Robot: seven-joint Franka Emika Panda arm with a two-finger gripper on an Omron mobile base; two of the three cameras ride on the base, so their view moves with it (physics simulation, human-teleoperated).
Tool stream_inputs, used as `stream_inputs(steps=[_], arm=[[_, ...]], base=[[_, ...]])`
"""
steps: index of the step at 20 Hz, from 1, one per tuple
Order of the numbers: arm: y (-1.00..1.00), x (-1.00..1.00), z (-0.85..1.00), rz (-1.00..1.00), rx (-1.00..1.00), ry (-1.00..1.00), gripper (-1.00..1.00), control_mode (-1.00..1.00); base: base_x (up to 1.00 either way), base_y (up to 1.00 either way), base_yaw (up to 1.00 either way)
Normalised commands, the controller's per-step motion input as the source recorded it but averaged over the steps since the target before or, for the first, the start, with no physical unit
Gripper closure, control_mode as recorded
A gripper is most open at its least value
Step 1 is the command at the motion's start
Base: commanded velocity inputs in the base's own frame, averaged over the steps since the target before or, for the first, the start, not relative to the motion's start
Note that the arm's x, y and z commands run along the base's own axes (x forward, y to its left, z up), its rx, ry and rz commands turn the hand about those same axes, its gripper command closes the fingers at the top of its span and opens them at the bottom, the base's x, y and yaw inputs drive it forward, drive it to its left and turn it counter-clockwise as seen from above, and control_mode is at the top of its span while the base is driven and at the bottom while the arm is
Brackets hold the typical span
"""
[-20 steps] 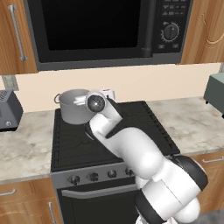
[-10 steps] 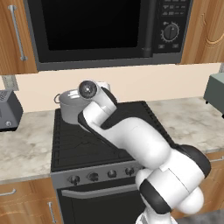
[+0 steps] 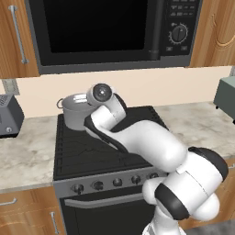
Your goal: Turn on the burner for the pot on the stove. Wait thirty seconds for the pot to heat up. Then add the tomato to the pot.
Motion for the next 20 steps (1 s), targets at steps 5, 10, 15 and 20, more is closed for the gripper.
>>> stream_inputs(steps=[5,10,15,20], arm=[[0.0,0.0,0.0,0.0,0.0,0.0,1.0,-1.0],[0.0,0.03,0.0,0.0,0.0,0.0,1.0,-1.0],[0.0,0.07,0.0,0.01,0.03,0.03,1.0,-1.0],[0.0,0.01,0.0,0.04,0.02,0.0,1.0,-1.0]], base=[[0.0,0.0,0.0],[0.0,0.0,0.0],[0.0,0.0,0.0],[0.0,0.0,0.0]])
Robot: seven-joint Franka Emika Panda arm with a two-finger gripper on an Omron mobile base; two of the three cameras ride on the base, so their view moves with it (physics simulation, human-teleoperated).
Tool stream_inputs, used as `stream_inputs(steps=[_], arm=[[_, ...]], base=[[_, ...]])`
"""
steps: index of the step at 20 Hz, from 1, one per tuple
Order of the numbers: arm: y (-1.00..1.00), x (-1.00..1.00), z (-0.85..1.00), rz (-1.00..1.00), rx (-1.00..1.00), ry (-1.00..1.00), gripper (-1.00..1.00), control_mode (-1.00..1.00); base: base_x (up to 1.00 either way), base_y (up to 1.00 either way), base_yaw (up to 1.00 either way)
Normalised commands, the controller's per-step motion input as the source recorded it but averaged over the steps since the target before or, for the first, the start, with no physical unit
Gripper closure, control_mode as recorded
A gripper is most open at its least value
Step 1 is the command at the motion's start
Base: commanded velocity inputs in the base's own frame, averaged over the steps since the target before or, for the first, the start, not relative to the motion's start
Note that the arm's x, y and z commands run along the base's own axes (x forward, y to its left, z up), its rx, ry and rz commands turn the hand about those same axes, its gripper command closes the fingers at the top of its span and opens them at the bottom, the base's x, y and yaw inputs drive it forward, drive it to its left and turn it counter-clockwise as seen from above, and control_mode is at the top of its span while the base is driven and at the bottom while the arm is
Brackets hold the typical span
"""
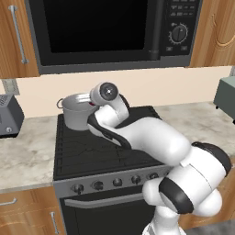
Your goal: Turn on the burner for the pot on the stove. Wait thirty seconds for the pot to heat up. Then add the tomato to the pot.
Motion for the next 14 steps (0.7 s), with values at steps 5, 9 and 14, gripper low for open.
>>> stream_inputs(steps=[5,9,14], arm=[[0.0,0.05,-0.04,0.01,-0.02,0.0,1.0,-1.0],[0.04,0.2,-0.09,0.0,-0.05,0.0,1.0,-1.0],[0.13,0.25,-0.11,0.0,-0.02,0.0,1.0,-1.0]], base=[[0.0,0.0,0.0],[0.0,0.0,0.0],[0.0,0.0,0.0]])
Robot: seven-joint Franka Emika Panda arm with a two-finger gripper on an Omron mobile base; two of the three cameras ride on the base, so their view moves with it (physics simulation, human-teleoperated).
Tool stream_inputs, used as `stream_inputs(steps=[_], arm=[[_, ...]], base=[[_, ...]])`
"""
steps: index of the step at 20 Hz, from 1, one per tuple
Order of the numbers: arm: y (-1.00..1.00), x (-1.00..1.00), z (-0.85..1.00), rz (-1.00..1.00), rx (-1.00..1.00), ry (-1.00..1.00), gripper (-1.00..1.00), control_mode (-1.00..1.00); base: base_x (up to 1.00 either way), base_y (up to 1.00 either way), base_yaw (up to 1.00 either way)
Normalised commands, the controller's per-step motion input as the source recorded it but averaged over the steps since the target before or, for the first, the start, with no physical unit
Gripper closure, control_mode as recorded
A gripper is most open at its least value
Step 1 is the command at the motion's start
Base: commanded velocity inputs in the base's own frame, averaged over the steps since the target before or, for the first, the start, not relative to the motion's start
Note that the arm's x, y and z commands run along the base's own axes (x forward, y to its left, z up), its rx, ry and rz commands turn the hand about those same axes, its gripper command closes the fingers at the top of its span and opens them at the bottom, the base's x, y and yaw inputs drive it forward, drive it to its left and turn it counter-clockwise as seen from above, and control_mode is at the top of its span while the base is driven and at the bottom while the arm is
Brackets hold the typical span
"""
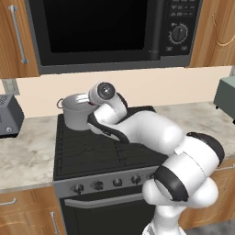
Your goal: Turn on the burner for the pot on the stove. Wait thirty seconds for the pot to heat up. Then add the tomato to the pot.
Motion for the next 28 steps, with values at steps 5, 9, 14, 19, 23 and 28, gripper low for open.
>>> stream_inputs(steps=[5,9,14,19,23,28], arm=[[0.14,0.2,-0.25,0.0,0.0,0.03,1.0,-1.0],[0.08,0.14,-0.12,0.0,0.0,0.0,1.0,-1.0],[0.06,0.19,-0.1,0.0,0.0,0.0,1.0,-1.0],[0.07,0.25,-0.1,0.0,-0.01,0.0,1.0,-1.0],[0.09,0.28,-0.12,0.0,-0.04,0.0,1.0,-1.0],[0.05,0.25,-0.11,0.0,-0.09,0.0,1.0,-1.0]], base=[[0.0,0.0,0.0],[0.0,0.0,0.0],[0.0,0.0,0.0],[0.0,0.0,0.0],[0.0,0.0,0.0],[0.0,0.0,0.0]])
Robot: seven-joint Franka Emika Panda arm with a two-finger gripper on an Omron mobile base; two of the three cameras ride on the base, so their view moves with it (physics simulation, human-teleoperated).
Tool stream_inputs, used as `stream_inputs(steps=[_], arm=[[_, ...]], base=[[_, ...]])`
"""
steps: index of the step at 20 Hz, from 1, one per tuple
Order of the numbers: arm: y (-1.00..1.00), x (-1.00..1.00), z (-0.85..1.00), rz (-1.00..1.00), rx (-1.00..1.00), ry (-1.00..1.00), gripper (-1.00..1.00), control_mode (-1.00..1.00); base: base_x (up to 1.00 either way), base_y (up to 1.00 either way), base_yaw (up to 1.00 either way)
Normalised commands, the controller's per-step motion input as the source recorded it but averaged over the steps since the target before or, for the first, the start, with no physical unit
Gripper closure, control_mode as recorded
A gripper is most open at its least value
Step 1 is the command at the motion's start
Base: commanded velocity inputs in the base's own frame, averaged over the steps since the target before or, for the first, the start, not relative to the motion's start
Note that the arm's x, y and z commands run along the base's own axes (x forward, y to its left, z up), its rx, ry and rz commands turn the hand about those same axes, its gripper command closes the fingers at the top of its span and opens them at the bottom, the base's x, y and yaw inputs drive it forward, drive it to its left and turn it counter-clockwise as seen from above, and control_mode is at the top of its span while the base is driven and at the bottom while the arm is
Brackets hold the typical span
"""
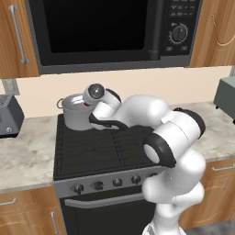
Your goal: Turn on the burner for the pot on the stove. Wait thirty seconds for the pot to heat up. Then add the tomato to the pot.
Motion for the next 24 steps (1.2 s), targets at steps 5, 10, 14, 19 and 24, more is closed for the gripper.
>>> stream_inputs(steps=[5,10,14,19,24], arm=[[0.04,0.2,-0.19,0.0,-0.06,0.0,1.0,-1.0],[0.02,0.11,-0.19,0.0,0.0,0.0,1.0,-1.0],[0.0,0.11,-0.01,0.0,0.0,0.0,1.0,-1.0],[0.02,0.23,0.0,0.0,0.0,0.0,1.0,-1.0],[0.04,0.28,0.0,0.0,0.0,0.0,1.0,-1.0]], base=[[0.0,0.0,0.0],[0.0,0.0,0.0],[0.0,0.0,0.0],[0.0,0.0,0.0],[0.0,0.0,0.0]])
